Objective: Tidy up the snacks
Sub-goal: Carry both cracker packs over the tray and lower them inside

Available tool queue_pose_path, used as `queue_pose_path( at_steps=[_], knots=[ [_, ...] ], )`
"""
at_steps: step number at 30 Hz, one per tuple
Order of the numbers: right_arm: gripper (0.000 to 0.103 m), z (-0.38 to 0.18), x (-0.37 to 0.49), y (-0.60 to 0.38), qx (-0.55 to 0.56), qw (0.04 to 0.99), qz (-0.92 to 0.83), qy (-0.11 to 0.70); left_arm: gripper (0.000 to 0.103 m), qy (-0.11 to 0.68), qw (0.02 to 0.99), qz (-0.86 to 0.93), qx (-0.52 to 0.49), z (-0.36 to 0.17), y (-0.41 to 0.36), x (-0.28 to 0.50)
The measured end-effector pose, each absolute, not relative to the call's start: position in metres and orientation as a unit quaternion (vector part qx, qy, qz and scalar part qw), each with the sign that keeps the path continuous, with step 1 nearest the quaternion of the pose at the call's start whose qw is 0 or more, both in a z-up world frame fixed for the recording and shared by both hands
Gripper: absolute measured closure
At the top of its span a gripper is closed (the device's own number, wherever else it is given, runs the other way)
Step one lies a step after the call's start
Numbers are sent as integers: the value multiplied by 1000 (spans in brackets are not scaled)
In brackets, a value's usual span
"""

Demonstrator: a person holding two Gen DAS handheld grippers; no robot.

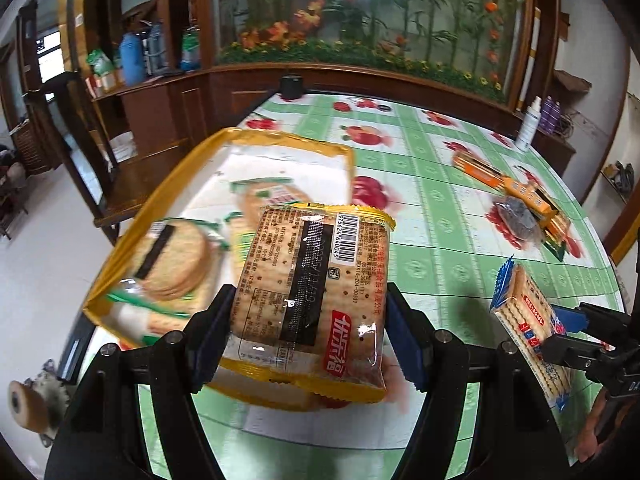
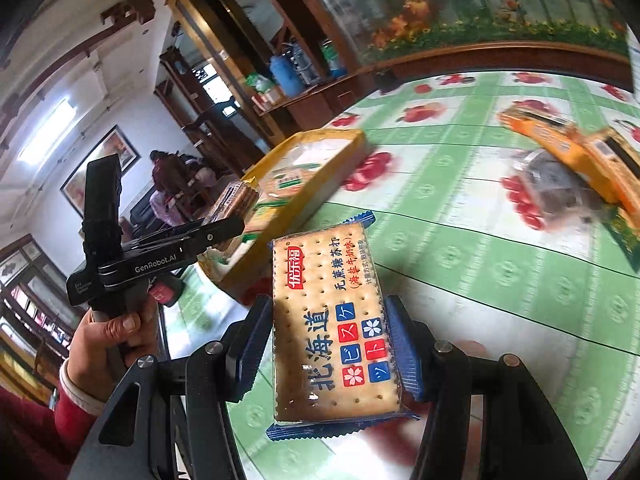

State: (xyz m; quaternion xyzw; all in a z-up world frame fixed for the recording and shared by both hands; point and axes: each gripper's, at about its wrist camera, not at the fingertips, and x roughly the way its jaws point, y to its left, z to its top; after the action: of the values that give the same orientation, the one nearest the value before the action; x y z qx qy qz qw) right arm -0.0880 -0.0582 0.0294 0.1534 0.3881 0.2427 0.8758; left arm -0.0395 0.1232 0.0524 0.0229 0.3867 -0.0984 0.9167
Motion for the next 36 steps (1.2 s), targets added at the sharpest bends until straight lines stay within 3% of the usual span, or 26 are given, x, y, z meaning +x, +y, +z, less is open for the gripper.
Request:
queue_pose_path(
  at_steps=[36],
  knots=[
    [45, 67, 15, 60, 134, 866, 311, 368, 31, 389, 920, -46, -17, 48, 182, -15]
  ],
)
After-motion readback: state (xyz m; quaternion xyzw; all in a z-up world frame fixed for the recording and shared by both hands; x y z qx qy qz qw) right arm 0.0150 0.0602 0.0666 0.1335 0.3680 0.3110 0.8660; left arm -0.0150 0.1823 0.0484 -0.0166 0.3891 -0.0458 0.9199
